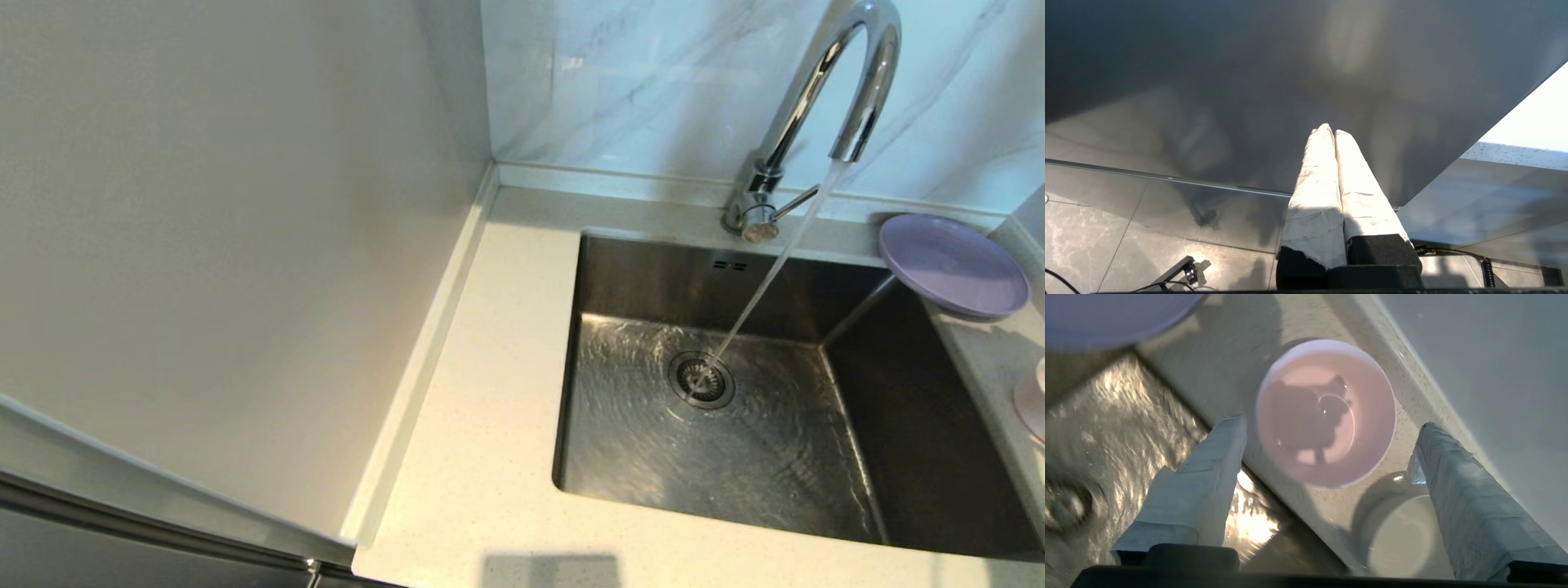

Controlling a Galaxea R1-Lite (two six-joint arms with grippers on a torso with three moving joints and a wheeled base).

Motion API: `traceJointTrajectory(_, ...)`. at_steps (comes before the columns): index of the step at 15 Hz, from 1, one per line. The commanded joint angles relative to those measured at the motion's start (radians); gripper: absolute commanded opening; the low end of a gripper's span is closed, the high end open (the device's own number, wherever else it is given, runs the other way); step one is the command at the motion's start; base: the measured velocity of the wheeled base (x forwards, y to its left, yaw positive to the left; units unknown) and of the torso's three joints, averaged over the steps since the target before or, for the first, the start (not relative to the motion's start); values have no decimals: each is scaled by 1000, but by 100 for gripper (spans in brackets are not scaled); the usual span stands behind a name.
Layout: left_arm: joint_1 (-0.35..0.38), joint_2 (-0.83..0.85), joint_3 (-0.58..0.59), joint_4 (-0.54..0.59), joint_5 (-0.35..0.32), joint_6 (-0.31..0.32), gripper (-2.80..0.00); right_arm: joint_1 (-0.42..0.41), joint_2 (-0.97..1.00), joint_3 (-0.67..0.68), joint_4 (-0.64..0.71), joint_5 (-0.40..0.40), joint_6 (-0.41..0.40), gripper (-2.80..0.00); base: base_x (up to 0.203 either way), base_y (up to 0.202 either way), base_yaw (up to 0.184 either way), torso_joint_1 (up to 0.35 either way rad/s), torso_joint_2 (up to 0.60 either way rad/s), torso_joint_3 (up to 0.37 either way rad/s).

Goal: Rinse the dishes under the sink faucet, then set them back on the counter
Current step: Place the bowl on the table

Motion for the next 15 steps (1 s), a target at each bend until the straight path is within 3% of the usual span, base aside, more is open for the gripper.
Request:
traceJointTrajectory(1, 0, 0, 0, 0, 0, 0, -280, 78, -38, -87, 101, -3, -262, 0, 0, 0, 0, 0, 0, 0)
traceJointTrajectory(3, 0, 0, 0, 0, 0, 0, -280, 117, -31, -178, 171, -5, -523, 0, 0, 0, 0, 0, 0, 0)
traceJointTrajectory(5, 0, 0, 0, 0, 0, 0, -280, 135, 1, -264, 192, 1, -711, 0, 0, 0, 0, 0, 0, 0)
traceJointTrajectory(8, 0, 0, 0, 0, 0, 0, -280, 93, 61, -265, 196, 127, -1031, 0, 0, 0, 0, 0, 0, 0)
traceJointTrajectory(10, 0, 0, 0, 0, 0, 0, -280, 69, 110, -270, 174, 158, -1180, 0, 0, 0, 0, 0, 0, 0)
traceJointTrajectory(12, 0, 0, 0, 0, 0, 0, -280, 61, 167, -267, 36, 163, -1251, 0, 0, 0, 0, 0, 0, 0)
traceJointTrajectory(15, 0, 0, 0, 0, 0, 0, -280, 65, 239, -264, -107, 220, -1257, 0, 0, 0, 0, 0, 0, 0)
